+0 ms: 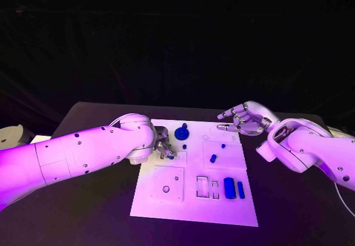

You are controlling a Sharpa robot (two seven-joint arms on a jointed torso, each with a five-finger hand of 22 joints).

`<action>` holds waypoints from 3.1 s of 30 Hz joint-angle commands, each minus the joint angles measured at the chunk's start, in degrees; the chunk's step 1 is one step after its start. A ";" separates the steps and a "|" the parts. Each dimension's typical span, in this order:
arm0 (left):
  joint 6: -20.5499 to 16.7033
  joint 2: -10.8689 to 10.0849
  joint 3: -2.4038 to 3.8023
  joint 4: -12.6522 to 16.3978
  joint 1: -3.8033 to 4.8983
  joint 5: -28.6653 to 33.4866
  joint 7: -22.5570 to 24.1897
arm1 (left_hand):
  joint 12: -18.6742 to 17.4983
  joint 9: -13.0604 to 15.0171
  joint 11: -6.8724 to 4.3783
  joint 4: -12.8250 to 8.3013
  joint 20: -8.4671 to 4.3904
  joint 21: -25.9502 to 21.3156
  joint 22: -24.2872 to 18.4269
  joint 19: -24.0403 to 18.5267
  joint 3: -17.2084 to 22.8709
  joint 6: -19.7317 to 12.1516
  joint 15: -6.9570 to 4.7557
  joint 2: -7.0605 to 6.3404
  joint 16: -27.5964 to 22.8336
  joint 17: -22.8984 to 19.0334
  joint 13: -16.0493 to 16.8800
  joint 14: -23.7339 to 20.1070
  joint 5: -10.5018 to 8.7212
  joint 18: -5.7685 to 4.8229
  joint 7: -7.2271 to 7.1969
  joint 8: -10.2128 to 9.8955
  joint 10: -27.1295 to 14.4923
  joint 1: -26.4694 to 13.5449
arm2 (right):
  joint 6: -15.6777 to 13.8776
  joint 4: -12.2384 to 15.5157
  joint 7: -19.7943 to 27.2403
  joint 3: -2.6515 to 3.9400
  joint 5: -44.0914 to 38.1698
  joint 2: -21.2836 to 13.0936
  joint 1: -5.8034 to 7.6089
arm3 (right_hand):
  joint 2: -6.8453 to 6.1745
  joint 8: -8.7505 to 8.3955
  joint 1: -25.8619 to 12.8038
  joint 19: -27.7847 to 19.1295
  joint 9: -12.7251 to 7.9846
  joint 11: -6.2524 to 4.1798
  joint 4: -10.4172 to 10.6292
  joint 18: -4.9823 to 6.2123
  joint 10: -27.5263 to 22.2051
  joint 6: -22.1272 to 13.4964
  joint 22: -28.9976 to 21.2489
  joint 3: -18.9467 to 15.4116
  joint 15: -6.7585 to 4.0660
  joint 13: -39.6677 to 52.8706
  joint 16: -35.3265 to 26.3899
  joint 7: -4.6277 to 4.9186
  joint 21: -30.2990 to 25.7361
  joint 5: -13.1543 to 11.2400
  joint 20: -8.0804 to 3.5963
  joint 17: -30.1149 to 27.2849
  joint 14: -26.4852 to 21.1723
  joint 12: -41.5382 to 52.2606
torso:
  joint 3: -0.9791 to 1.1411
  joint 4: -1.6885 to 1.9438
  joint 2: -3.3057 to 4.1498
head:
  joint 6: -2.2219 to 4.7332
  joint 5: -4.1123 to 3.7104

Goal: Assemble the parts on the task board

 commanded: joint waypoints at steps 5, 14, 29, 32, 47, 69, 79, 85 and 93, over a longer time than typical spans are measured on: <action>2.86 0.86 -0.23 -1.23 -0.33 1.34 -4.05 | 0.74 -0.01 -0.38 -0.82 0.08 0.50 11.30 4.38 -1.84 2.10 -0.16 0.03 0.18 15.10 0.60 6.13 -0.20 -0.87 -0.87 -0.14 0.62 -4.46 | 0.67 0.26 0.30 0.00 -0.08 -0.13 -0.04 | 0.47 0.34 -0.12 -0.03 0.10 -0.41 -0.02 0.81 0.14 0.47 -0.05 -0.23 -0.13 -0.06 -0.39 0.03 -0.30 0.20 -0.22 6.44 4.00 -0.23 | 0.02 -0.09 0.02 | -0.10 -0.01; 4.15 1.32 -0.24 -2.02 -0.40 1.45 -4.13 | 1.45 0.06 -0.64 0.21 -0.16 0.63 11.54 4.48 -5.04 3.10 -0.39 0.43 0.18 15.10 1.35 6.13 -0.11 -0.92 -1.17 -0.43 1.07 -6.38 | 0.63 0.44 0.23 0.00 -0.08 -0.31 -0.04 | 0.62 0.31 -0.31 -0.10 0.10 -0.41 0.13 0.85 0.08 0.48 -0.24 -0.43 -0.14 -0.25 -0.49 0.03 -0.42 0.25 -0.24 6.34 3.99 -0.39 | 0.07 -0.04 0.03 | -0.18 -0.17; 4.16 1.56 -0.24 -3.13 -0.41 1.39 -4.22 | 2.31 1.00 -0.98 2.82 -0.36 1.26 12.56 4.93 -12.73 4.62 -0.63 -0.05 0.18 15.10 2.22 6.13 -0.28 -1.16 -1.60 0.26 1.89 -10.46 | 0.43 0.49 0.27 0.00 0.16 -0.41 -0.03 | 0.56 0.24 -0.63 -0.26 0.07 -0.37 0.33 0.92 -0.10 0.39 -0.60 -0.80 -0.13 -0.54 -0.66 0.06 -0.65 0.23 -0.25 6.14 3.94 -0.72 | 0.00 0.06 -0.03 | -0.08 -0.17; 3.82 1.48 -0.23 -3.12 -0.41 1.39 -4.22 | 2.36 1.28 -1.10 2.93 -0.46 1.38 12.76 5.02 -16.45 4.71 -0.74 -0.29 0.18 15.10 2.28 6.13 -0.40 -1.20 -1.77 0.42 2.01 -11.78 | 0.40 0.47 0.29 0.00 0.21 -0.41 -0.03 | 0.54 0.21 -0.80 -0.28 0.07 -0.36 0.45 0.93 -0.14 0.37 -0.65 -0.99 -0.12 -0.62 -0.72 0.07 -0.69 0.19 -0.25 6.08 3.93 -0.79 | -0.03 0.04 -0.01 | -0.10 -0.06; 0.28 -0.54 0.98 -0.88 -0.38 2.03 -3.96 | 2.21 2.10 -1.23 3.21 -0.69 0.94 12.29 4.79 -28.67 4.37 -0.92 3.34 0.18 15.10 2.19 6.13 -8.43 -1.06 -1.89 0.71 1.98 -13.43 | 0.45 0.14 0.27 0.00 0.30 -0.35 -0.04 | 0.52 0.20 -0.97 -0.33 0.06 -0.35 0.55 0.95 -0.17 0.35 -0.76 -1.17 -0.11 -0.69 -0.77 0.08 -0.76 0.04 -0.24 6.03 3.91 -0.83 | -0.05 0.08 -0.07 | 0.14 -0.04; 7.78 0.64 3.86 -9.61 5.14 2.99 -0.52 | -4.91 -4.01 1.74 3.09 1.41 -3.08 7.55 2.54 -34.69 -1.61 1.40 6.37 0.18 15.10 -4.93 6.13 -7.25 0.16 1.64 -6.98 -3.37 -4.78 | 0.50 -0.68 0.36 -0.02 0.47 0.18 -0.26 | 0.58 0.18 -1.10 -0.34 0.06 -0.35 0.66 0.96 -0.16 0.34 -0.82 -1.35 -0.10 -0.72 -0.81 0.08 -0.81 -0.09 -0.24 6.01 3.91 -0.80 | -0.20 0.15 0.04 | 0.72 0.39; 9.96 4.50 2.73 -16.06 5.04 -0.27 -0.21 | -4.08 -4.66 1.50 3.09 1.44 -2.70 8.09 2.80 -35.37 0.07 1.28 7.70 0.18 15.10 -4.28 6.13 -7.26 0.05 1.30 -6.73 -2.80 -4.08 | 0.55 -0.86 0.45 -0.02 0.47 0.47 -0.30 | 0.68 0.18 -1.04 -0.33 0.06 -0.36 0.65 0.96 -0.15 0.34 -0.81 -1.34 -0.11 -0.73 -0.84 0.07 -0.81 -0.01 -0.24 5.98 3.90 -0.78 | -0.12 0.09 0.03 | 0.50 0.54; 10.31 6.01 2.46 -18.38 4.87 -0.81 0.06 | -3.78 -4.79 1.31 2.95 1.34 -2.52 8.36 2.92 -35.46 0.67 1.14 8.41 0.18 15.10 -4.07 6.13 -7.18 -0.01 1.08 -6.47 -2.55 -3.11 | 0.61 -0.91 0.48 -0.02 0.47 0.62 -0.33 | 0.80 0.18 -0.94 -0.33 0.07 -0.37 0.62 0.96 -0.13 0.35 -0.82 -1.33 -0.11 -0.71 -0.84 0.07 -0.82 0.09 -0.24 5.98 3.91 -0.72 | -0.09 0.06 0.05 | 0.48 0.58; 10.80 7.52 2.24 -20.51 4.51 -0.98 0.79 | -3.30 -4.80 1.15 2.85 1.22 -2.19 8.79 3.12 -35.40 1.07 1.02 8.87 0.18 15.10 -3.66 6.13 -7.12 -0.11 0.90 -6.22 -2.20 -1.88 | 0.66 -0.96 0.51 -0.02 0.47 0.74 -0.34 | 0.86 0.18 -0.89 -0.33 0.07 -0.37 0.61 0.96 -0.12 0.35 -0.83 -1.32 -0.12 -0.72 -0.83 0.07 -0.83 0.14 -0.24 6.00 3.91 -0.71 | -0.04 0.06 0.00 | 0.35 0.61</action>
